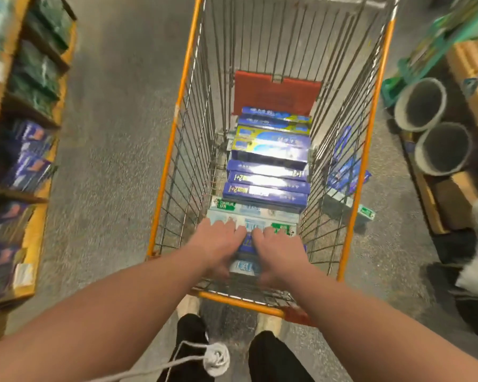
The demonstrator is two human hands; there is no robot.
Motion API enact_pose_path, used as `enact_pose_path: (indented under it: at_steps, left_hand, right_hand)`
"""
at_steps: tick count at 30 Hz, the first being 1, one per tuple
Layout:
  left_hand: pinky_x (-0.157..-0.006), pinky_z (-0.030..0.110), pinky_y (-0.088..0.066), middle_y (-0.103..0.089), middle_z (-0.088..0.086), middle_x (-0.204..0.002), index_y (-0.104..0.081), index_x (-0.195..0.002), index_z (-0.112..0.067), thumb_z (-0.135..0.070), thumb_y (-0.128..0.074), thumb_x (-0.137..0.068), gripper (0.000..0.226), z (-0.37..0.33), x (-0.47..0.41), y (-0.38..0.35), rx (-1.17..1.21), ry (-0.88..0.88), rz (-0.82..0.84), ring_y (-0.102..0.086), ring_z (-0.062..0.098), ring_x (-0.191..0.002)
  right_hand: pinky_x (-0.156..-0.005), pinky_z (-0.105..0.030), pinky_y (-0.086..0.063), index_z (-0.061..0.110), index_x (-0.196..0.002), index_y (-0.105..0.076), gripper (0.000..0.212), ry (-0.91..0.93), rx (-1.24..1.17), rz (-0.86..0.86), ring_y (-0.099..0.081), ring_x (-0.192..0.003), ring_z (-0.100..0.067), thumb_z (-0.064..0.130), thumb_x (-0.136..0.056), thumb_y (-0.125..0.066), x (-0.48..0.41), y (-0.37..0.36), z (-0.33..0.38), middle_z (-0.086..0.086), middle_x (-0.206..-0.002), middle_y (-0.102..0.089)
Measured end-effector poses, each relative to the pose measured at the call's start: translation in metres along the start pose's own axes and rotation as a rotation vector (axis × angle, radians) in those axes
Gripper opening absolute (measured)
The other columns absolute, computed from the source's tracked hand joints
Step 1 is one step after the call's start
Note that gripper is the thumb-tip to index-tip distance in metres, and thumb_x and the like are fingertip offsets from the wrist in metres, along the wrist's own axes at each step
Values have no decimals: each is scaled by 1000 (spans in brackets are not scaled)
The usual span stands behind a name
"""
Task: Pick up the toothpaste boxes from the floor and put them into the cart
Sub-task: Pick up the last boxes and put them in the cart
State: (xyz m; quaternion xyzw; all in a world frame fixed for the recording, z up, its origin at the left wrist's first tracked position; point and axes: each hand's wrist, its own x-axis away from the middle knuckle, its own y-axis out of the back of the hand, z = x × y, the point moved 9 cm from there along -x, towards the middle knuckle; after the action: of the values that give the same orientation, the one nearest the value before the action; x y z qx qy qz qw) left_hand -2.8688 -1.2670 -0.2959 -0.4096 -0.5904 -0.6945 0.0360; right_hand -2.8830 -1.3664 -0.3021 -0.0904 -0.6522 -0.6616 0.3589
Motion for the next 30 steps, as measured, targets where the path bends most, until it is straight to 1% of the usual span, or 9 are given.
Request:
enact_pose_path:
  at_steps: [3, 6, 9, 13, 18, 20, 23, 26, 30]
  left_hand:
    - [-91, 46, -45, -54, 3, -119, -36, -125, -24, -50, -85, -66, 81, 1, -20, -25, 12, 6, 0, -57, 26, -107]
    - [-91, 46, -44, -53, 3, -123, -38, -129, -21, -53, -85, -66, 85, -3, -38, -45, 7, -14, 10, -53, 26, -113]
    - [-88, 46, -45, -46, 4, -124, -38, -128, -19, -46, -84, -72, 77, -6, -51, -60, 5, -24, 3, -48, 26, -114]
    - [-87, 44, -48, -39, 5, -123, -38, -124, -18, -39, -80, -80, 65, -7, -65, -70, 9, -36, -22, -44, 25, -110]
    - [-84, 42, -41, -41, 5, -118, -35, -122, -18, -47, -82, -72, 75, -3, -71, -72, -45, -62, -28, -43, 24, -106]
    - [-87, 43, -39, -41, 6, -122, -32, -127, -17, -52, -80, -73, 80, 0, -69, -72, -63, -52, -59, -43, 25, -108]
    - [-96, 47, -38, -38, 8, -133, -21, -139, -15, -58, -80, -73, 98, -1, -67, -70, -90, -62, -92, -39, 28, -121]
    - [-98, 48, -39, -37, 7, -134, -18, -143, -15, -65, -80, -71, 108, 3, -67, -72, -75, -36, -78, -39, 28, -122]
    - [-99, 48, -38, -38, 7, -133, -22, -138, -13, -60, -81, -71, 101, 4, -66, -72, -71, -1, -81, -40, 28, -121]
  right_hand:
    - [-93, -53, -44, 21, -132, -33, 86, -26, 1, 17, -55, -113, -33, 51, -70, -84, -18, -23, -3, -6, -125, -50]
    - [-100, -55, -38, 22, -130, -36, 84, -36, 9, 5, -50, -119, -31, 60, -71, -82, -30, -43, -8, -4, -127, -52]
    - [-100, -51, -36, 21, -128, -38, 77, -20, 74, -18, -46, -120, -29, 57, -74, -79, -41, -56, -10, -4, -129, -54]
    - [-97, -48, -38, 20, -127, -39, 76, -16, 61, -10, -48, -118, -29, 61, -75, -76, -53, -67, -10, -4, -127, -57]
    - [-96, -46, -40, 21, -122, -41, 64, -58, 30, -28, -50, -111, -27, 47, -76, -77, -60, -69, -13, -3, -119, -57]
    - [-94, -47, -41, 21, -121, -39, 66, -72, 35, -38, -50, -109, -28, 46, -75, -79, -60, -69, -13, -4, -118, -56]
    - [-92, -47, -43, 20, -125, -38, 73, -96, 30, -42, -50, -109, -30, 48, -72, -81, -57, -70, -16, -5, -119, -55]
    - [-89, -47, -43, 18, -129, -37, 76, -82, 37, -76, -49, -108, -31, 50, -75, -80, -53, -63, -15, -7, -123, -47]
    - [-87, -44, -43, 17, -130, -37, 79, -79, 25, -141, -46, -109, -29, 52, -74, -80, -52, -53, -16, -6, -122, -45]
